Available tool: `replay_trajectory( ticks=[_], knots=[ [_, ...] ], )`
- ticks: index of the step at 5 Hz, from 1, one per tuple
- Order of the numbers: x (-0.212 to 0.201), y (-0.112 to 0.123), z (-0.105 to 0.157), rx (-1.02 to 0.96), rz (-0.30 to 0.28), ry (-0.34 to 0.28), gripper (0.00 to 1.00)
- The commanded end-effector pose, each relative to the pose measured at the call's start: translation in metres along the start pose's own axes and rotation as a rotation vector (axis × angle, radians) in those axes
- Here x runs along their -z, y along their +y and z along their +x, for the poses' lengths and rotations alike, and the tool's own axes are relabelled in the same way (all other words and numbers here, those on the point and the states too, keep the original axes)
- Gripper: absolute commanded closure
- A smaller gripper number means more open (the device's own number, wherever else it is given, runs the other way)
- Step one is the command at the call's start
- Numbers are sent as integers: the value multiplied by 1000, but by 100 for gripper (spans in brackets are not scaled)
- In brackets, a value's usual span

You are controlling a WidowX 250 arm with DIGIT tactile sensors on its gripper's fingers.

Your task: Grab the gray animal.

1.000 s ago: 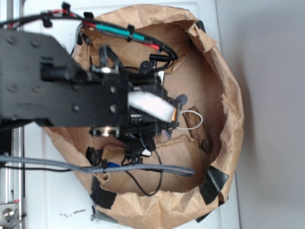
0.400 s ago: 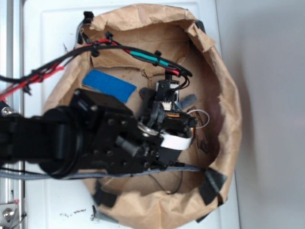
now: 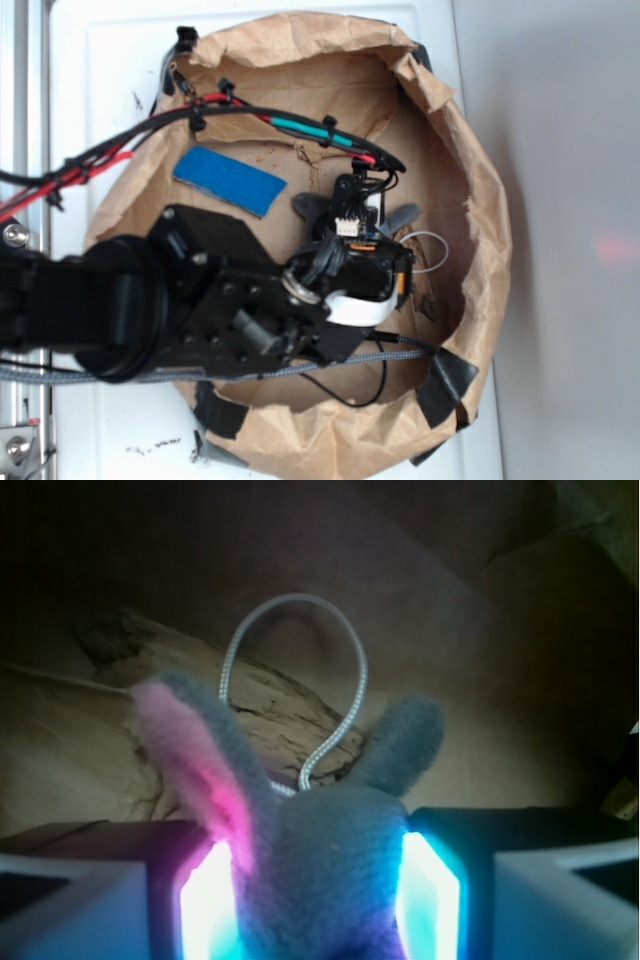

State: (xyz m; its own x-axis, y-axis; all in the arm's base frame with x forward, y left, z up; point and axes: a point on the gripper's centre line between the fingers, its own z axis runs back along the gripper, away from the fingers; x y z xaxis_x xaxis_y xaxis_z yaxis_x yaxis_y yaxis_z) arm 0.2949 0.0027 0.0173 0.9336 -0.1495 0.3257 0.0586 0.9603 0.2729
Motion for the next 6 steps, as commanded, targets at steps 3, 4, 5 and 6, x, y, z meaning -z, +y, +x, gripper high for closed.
replay_trajectory(
  ticks=[3, 4, 5, 6],
  knots=[
    [-127, 49, 16, -46, -301, 129, 100],
    [-145, 63, 16, -38, -374, 120, 100],
    [-162, 72, 16, -43, -389, 101, 100],
    [-160, 71, 13, -58, -311, 114, 100]
  ],
)
